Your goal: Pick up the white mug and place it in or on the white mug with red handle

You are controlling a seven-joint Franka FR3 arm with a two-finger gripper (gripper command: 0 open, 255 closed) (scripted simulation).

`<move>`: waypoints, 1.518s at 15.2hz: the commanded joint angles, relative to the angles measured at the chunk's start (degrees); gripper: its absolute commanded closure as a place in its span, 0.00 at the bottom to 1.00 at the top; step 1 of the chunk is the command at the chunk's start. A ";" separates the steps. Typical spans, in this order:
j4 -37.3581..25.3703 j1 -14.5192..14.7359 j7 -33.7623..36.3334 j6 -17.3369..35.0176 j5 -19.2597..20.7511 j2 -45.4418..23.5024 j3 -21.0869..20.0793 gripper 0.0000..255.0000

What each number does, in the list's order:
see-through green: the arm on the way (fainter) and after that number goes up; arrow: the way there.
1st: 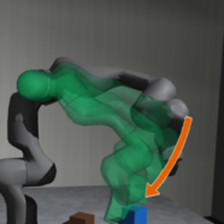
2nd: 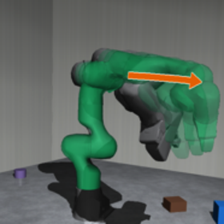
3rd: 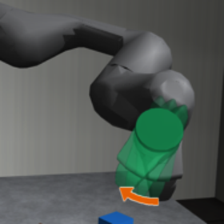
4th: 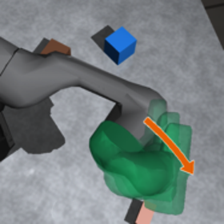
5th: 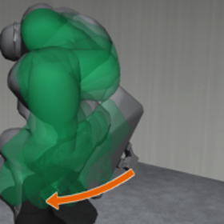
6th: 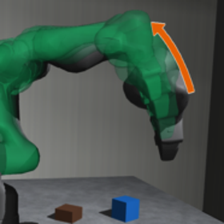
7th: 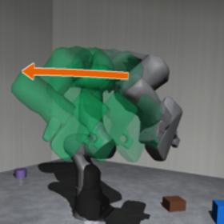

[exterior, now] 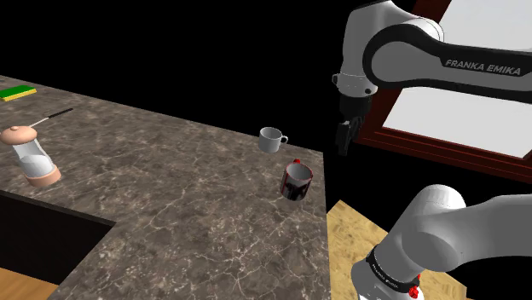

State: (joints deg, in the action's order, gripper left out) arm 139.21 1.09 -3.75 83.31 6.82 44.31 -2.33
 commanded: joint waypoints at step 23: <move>-19.71 -3.47 5.41 31.17 -1.67 -44.14 3.29 0.00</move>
State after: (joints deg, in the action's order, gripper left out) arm 121.17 -2.25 1.52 113.65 5.38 2.35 0.82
